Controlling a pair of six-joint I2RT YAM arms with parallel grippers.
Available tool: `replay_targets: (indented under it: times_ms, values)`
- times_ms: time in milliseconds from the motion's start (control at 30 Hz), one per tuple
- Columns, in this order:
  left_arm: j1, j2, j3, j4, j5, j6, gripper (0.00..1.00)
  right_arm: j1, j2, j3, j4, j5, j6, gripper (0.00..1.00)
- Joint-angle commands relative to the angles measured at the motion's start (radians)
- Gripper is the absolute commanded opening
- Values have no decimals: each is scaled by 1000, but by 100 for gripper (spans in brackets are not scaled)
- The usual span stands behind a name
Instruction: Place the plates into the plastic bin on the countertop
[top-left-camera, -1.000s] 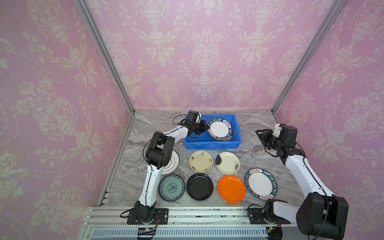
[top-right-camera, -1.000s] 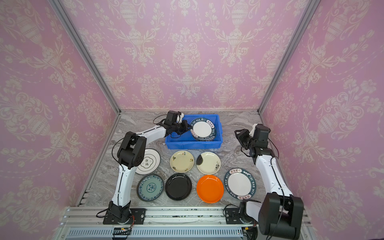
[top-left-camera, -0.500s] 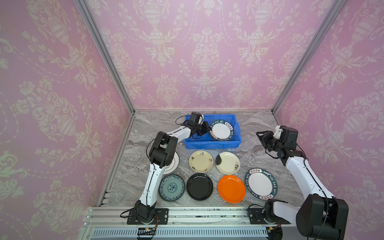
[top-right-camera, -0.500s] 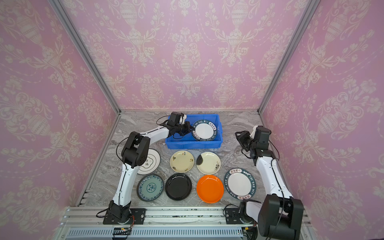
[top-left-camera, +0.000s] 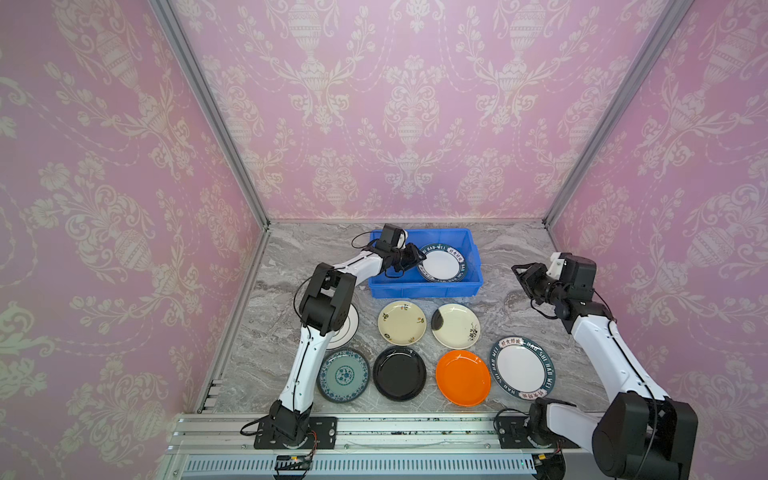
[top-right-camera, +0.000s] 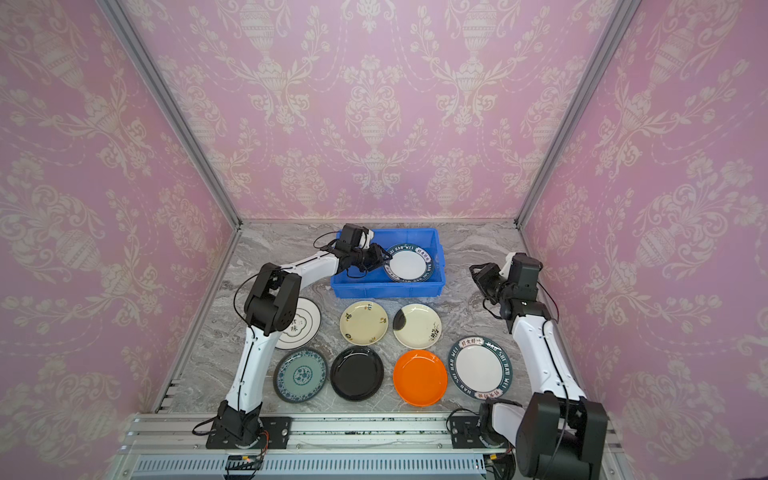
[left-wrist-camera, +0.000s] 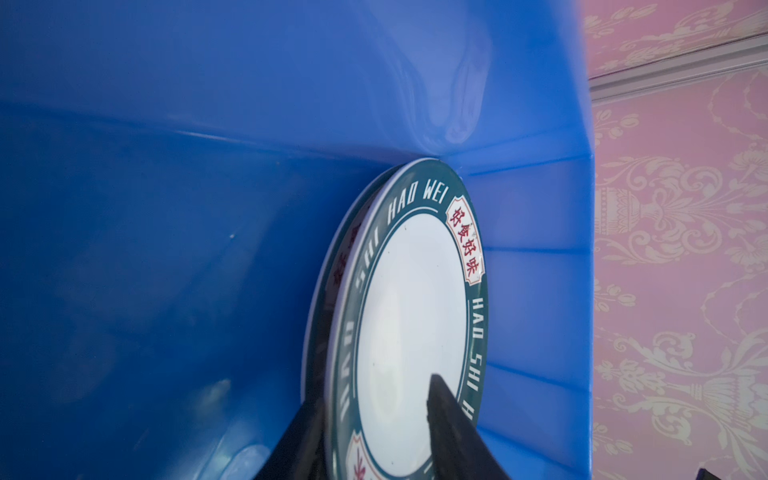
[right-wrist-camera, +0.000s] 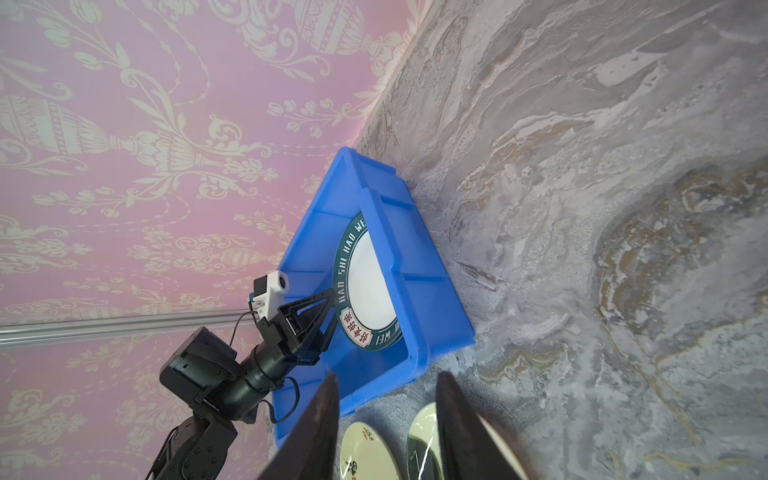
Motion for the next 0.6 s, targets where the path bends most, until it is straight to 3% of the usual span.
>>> replay_targets:
  times_ms: [0,67,267,467,567]
  values:
    - [-10,-35,16,-23,-3,53,53,-9,-33,-17,-11,-5,-25,40]
    - [-10,-55,11,-40,-19,79,61,-8,-42,-20,-24,-3,-31,40]
    - [-10,-101,75,-174,-98,170,99,-7,-55,-21,-61,-1,-63,40]
    - [-13,-198,155,-349,-276,297,99,11,-102,-24,-141,36,-116,39]
    - [-12,-282,126,-358,-357,344,99,58,-146,-6,-210,91,-166,39]
